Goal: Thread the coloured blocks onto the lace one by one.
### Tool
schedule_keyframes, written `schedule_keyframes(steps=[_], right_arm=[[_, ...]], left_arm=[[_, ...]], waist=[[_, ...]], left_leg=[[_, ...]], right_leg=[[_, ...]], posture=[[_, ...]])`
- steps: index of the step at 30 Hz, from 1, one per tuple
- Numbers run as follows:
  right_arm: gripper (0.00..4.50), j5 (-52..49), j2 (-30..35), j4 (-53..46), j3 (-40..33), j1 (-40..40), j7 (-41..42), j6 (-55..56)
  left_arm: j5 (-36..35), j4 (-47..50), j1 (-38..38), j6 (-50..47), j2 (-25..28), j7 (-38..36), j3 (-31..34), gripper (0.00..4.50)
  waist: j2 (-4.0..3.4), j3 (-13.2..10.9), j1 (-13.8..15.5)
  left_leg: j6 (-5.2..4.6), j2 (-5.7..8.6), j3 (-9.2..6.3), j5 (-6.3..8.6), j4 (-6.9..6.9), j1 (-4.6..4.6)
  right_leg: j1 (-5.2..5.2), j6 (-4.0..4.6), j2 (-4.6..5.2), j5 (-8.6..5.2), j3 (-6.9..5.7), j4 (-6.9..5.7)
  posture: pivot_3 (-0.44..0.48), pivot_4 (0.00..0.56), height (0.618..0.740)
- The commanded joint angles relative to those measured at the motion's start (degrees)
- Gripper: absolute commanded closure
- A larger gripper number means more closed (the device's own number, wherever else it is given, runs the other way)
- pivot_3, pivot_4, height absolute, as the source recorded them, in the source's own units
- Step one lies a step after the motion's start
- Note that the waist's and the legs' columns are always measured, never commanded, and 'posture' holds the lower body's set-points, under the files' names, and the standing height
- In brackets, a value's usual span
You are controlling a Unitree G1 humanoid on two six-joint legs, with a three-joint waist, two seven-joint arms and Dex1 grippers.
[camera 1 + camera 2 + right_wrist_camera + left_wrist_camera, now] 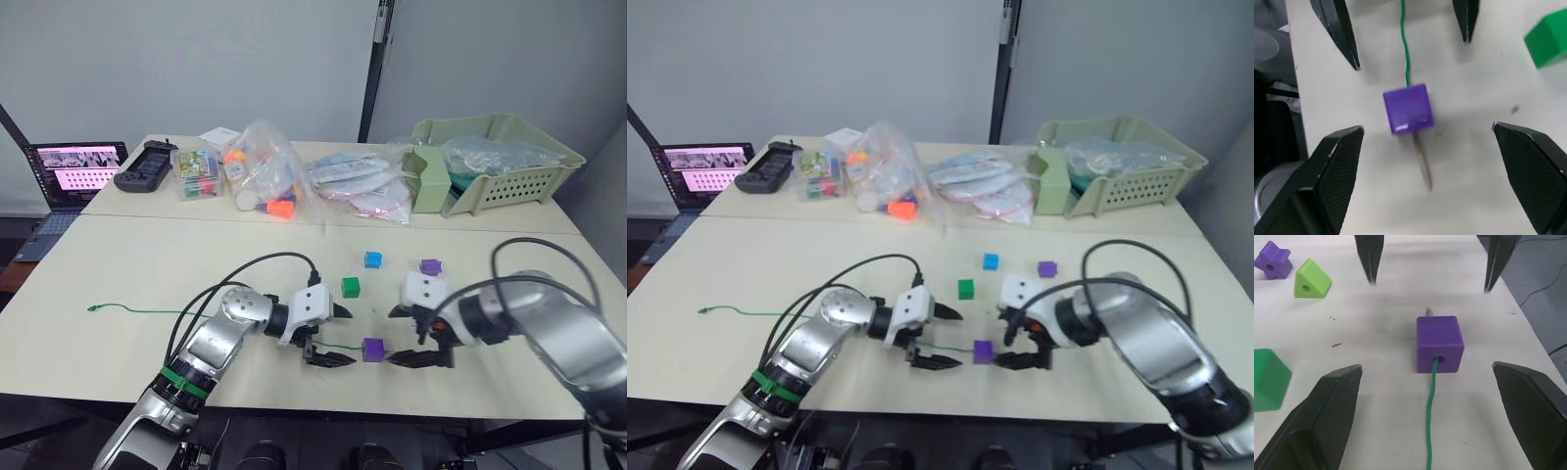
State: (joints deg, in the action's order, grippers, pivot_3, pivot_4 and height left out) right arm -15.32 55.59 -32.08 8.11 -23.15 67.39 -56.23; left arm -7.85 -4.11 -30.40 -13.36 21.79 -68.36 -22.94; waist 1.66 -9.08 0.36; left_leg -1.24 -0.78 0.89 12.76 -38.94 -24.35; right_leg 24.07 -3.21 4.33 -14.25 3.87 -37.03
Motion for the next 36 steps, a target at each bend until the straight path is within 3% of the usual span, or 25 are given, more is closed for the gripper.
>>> schedule_keyframes(steps=[1, 13, 23, 28, 36], right_arm=[[0.02, -3.37, 2.21, -5.12, -5.51, 3.23, -1.56, -1.45], [0.02, -6.3, 5.32, -10.38, -10.49, 13.45, -9.46, -3.87], [0.0, -7.86, 5.44, -9.94, -9.78, 13.95, -11.73, -0.99], [0.0, -4.0, 5.74, -6.96, -4.58, 12.11, -12.49, 5.27], [0.0, 0.69, -0.13, 2.27, 4.72, 5.94, -13.73, 11.82]], left_arm=[[0.31, -1.06, -1.19, 2.3, -1.94, -0.06, -1.28, 0.0], [3.67, -6.53, -3.6, 4.46, -7.96, 3.51, -3.52, 0.0], [4.71, -6.36, -3.32, 3.52, -8.63, 4.83, -3.54, 3.24], [5.45, -6.73, -4.05, 4.46, -7.35, 3.68, -3.59, 3.31], [5.77, -6.29, -4.33, 5.67, -4.19, 0.55, -3.86, 3.31]], waist=[[0.0, 0.0, 0.07], [0.02, -0.01, 0.17], [0.02, -0.01, 0.16], [0.02, -0.01, 0.12], [0.02, -0.01, -0.33]], left_leg=[[0.0, 0.0, 0.01, 0.0, -0.01, 0.01], [0.0, 0.0, 0.22, 0.0, -0.02, 0.01], [0.0, 0.0, 0.23, 0.0, -0.02, 0.01], [0.0, 0.0, 0.25, 0.0, -0.03, 0.02], [0.0, -0.04, 0.37, 0.0, -0.01, 0.03]], right_leg=[[0.0, 0.0, 0.0, 0.0, 0.0, 0.01], [-0.02, -0.01, -0.03, -0.01, 0.02, 0.01], [-0.02, -0.01, -0.03, -0.01, 0.02, 0.02], [-0.04, -0.02, -0.03, -0.01, 0.02, 0.03], [-0.01, -0.01, -0.08, -0.01, 0.03, 0.01]], posture=[[0.0, 0.15, 0.734], [0.0, 0.15, 0.734], [0.0, 0.15, 0.734], [0.0, 0.15, 0.734], [0.0, 0.15, 0.734]])
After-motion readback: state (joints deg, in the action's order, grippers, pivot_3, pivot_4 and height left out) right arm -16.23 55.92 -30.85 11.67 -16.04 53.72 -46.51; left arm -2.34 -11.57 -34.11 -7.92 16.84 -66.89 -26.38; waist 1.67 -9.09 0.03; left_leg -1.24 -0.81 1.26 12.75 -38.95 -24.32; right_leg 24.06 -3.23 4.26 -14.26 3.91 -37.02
